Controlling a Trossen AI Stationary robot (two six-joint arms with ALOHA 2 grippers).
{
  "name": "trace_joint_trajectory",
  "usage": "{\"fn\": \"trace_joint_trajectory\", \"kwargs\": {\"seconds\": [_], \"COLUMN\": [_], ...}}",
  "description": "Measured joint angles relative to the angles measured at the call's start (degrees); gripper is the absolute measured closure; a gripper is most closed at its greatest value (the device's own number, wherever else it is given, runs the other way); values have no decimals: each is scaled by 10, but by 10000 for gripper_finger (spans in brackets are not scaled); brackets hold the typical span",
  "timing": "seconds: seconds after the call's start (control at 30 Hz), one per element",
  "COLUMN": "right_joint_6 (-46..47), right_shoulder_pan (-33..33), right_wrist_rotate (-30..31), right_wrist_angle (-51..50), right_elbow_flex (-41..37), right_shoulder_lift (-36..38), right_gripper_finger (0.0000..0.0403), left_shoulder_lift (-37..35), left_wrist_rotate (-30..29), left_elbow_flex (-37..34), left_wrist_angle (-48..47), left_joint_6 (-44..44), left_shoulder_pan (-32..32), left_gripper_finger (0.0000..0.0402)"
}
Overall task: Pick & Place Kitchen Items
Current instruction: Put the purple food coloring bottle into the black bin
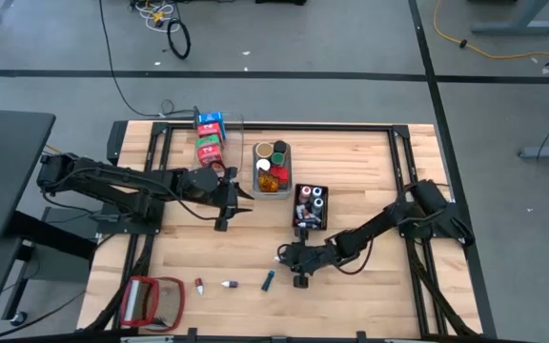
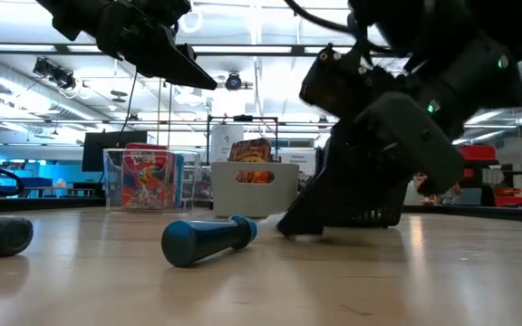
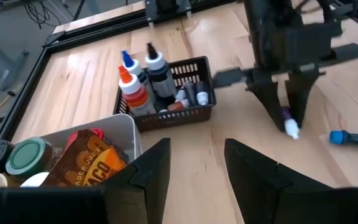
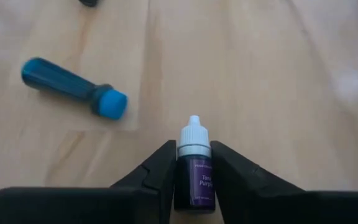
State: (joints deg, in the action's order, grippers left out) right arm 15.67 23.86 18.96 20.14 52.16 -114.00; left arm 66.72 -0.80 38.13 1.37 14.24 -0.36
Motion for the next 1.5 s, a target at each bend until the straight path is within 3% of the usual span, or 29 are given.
{"fn": "trace_joint_trajectory", "kwargs": {"seconds": [0.27,0.43,0.53,0.63,0.83,1.2,1.5], "right_joint_6": [-11,13,72,141,147,107,72], "right_shoulder_pan": [-1,2,1,-6,-12,-13,-13], "right_wrist_rotate": [24,123,186,189,111,140,169], "right_wrist_angle": [-112,-278,-392,-462,-389,-352,-338], "right_elbow_flex": [0,0,0,-5,-53,-73,-73], "right_shoulder_lift": [110,200,240,249,235,235,235], "right_gripper_finger": [337,334,314,302,298,249,249], "left_shoulder_lift": [0,0,0,0,0,0,0], "left_wrist_rotate": [0,0,0,0,0,0,0], "left_elbow_flex": [0,0,0,0,0,0,0], "left_wrist_angle": [2,5,10,14,25,29,29], "left_joint_6": [1,2,2,2,2,0,0], "left_shoulder_pan": [0,0,0,0,0,0,0], "left_gripper_finger": [242,242,242,242,242,242,242]}}
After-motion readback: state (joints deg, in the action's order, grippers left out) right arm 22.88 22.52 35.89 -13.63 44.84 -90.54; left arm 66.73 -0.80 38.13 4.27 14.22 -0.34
